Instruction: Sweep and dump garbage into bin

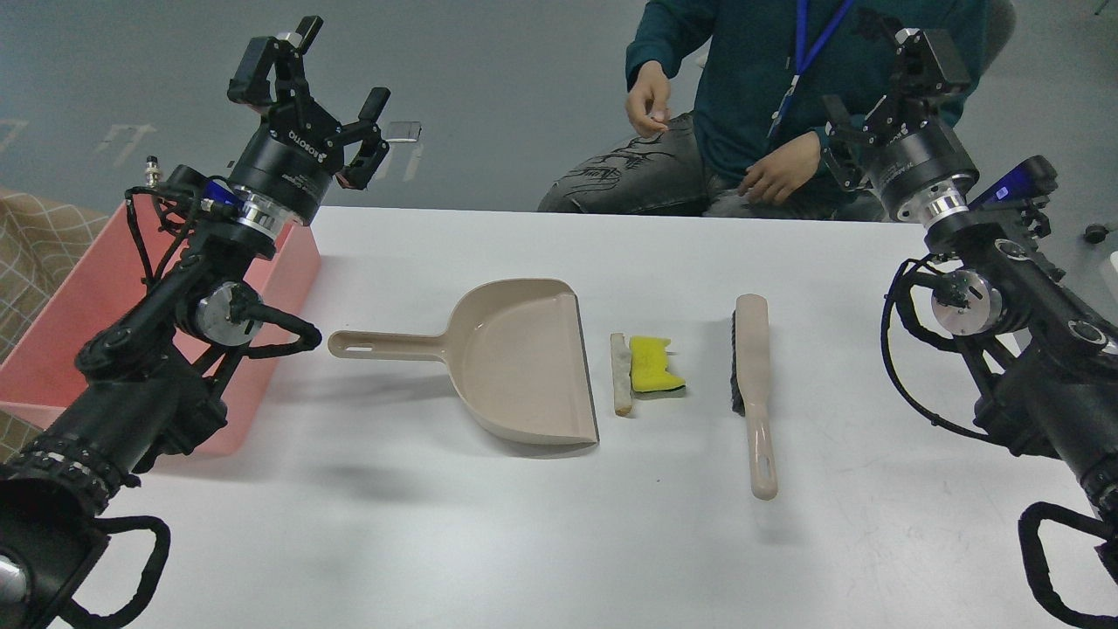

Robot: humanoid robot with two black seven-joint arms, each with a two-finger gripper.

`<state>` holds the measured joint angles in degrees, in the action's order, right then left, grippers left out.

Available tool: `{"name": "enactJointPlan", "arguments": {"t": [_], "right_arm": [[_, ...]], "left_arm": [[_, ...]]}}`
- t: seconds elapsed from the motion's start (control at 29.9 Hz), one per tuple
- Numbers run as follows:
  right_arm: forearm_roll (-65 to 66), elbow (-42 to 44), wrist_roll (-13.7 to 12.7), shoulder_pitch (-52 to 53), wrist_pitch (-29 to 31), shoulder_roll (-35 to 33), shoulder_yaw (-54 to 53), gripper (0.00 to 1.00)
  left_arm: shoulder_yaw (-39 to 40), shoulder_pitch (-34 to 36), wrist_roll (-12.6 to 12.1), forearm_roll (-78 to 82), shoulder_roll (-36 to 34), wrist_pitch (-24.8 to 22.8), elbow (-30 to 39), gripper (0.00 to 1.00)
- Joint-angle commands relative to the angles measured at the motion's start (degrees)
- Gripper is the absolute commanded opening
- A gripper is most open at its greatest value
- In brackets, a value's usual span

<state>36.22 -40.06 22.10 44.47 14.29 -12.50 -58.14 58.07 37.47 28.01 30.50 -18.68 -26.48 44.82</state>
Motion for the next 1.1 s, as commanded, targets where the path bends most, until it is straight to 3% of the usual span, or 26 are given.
{"name": "enactJointPlan", "arguments": {"t": [0.0, 1.07], "right_arm": [[0.0, 0.0, 2.4, -1.7, -0.1, -0.1, -0.2, 1.0], [0.0, -1.0, 3.0, -2.9, 0.2, -1.1, -0.3, 1.0]], "left_arm": [[-0.8, 0.1, 0.0, 0.0, 0.3, 0.2, -0.3, 0.98], [-0.6, -1.4, -0.2, 0.0, -5.2, -1.5, 0.0, 0.98]]}}
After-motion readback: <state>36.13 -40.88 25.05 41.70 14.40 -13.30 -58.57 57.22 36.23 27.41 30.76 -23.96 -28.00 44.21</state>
